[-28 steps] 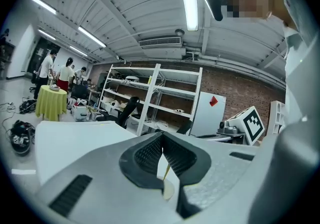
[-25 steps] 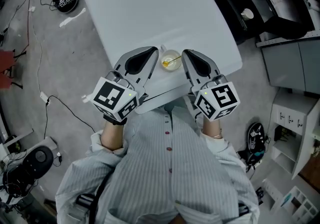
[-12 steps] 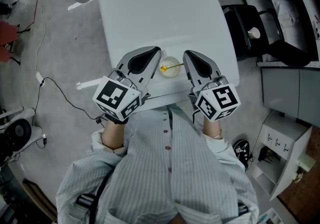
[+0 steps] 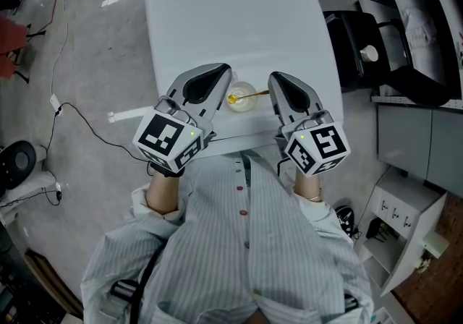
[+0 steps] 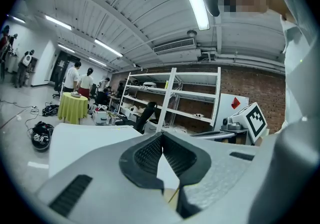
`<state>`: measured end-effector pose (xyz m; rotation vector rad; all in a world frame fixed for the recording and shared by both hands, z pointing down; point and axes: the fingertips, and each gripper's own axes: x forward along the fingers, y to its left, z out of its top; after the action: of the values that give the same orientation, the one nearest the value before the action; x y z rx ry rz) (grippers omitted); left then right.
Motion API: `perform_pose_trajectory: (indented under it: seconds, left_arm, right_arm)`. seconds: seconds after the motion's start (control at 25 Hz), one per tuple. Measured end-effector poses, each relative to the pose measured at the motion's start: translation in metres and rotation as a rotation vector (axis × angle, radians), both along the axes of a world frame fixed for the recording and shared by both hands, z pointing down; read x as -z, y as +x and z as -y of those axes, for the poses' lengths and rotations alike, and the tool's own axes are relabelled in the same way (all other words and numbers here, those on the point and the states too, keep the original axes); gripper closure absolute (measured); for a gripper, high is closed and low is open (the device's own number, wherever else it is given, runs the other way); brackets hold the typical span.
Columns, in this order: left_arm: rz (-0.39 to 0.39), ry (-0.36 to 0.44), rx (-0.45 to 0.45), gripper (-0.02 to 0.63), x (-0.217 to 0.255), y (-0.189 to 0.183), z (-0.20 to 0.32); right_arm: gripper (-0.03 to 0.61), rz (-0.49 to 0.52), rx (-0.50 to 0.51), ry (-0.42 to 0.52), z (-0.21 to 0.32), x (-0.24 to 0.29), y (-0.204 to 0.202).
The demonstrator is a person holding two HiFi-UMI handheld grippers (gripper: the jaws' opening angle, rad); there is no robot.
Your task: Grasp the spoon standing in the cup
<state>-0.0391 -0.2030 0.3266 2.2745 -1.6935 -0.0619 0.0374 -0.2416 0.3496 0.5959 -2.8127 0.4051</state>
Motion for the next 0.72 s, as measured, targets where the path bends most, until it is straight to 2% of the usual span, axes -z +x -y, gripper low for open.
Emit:
perform_pose_trajectory:
  seconds: [0.6,0.72]
  left_arm:
    - [-0.005,-0.041,0.009,0.604,-0.020,0.003,-0.004]
    - [0.000,-0.054,0.001,0.604,-0.025,0.005,-0.004]
  right_arm:
    - [0.563,-0.016,0.000,-0.026,0.001,-0.016,0.007]
    - [0.495,-0.022,-0.009,-0.037,0.001,-0.021,0.009]
